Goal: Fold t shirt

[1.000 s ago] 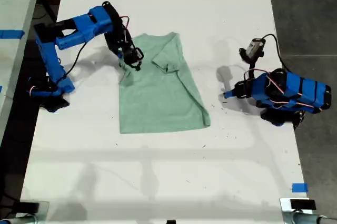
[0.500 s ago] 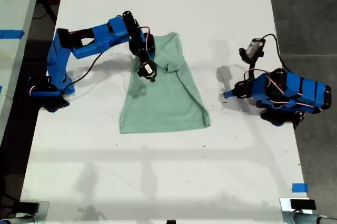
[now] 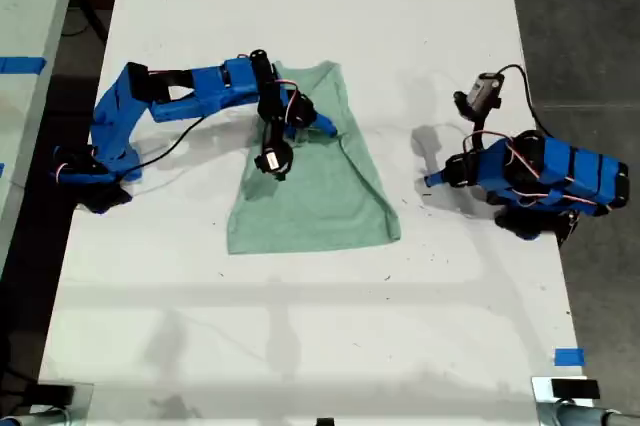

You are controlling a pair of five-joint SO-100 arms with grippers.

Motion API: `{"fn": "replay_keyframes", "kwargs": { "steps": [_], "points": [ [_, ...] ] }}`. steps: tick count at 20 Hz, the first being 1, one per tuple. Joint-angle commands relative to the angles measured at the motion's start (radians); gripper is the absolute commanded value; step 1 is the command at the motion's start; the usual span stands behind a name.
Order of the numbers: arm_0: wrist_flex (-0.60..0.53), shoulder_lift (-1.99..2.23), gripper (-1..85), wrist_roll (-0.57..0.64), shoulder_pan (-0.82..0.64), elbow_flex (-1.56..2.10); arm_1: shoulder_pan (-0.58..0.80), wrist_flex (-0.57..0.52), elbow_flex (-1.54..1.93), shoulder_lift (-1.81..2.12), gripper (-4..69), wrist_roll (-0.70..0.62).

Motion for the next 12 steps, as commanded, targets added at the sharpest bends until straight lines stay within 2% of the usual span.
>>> {"fn": "replay_keyframes", "kwargs": {
  "steps": [1, 3, 10, 12],
  "points": [
    [0.101, 0.132, 27.0, -0.074, -0.009, -0.071, 0.000, -0.020, 0.037, 0.009, 2.8, -0.015],
    [0.275, 0.249, 24.7, -0.190, -0.064, -0.057, 0.000, -0.020, 0.037, 0.009, 2.8, -0.015],
    [0.273, 1.077, 20.6, -0.414, -0.109, 0.505, 0.000, -0.020, 0.037, 0.009, 2.8, -0.015],
    [0.196, 1.304, 17.4, -0.440, -0.129, 0.801, 0.002, -0.020, 0.037, 0.009, 2.6, -0.014]
  ]
}}
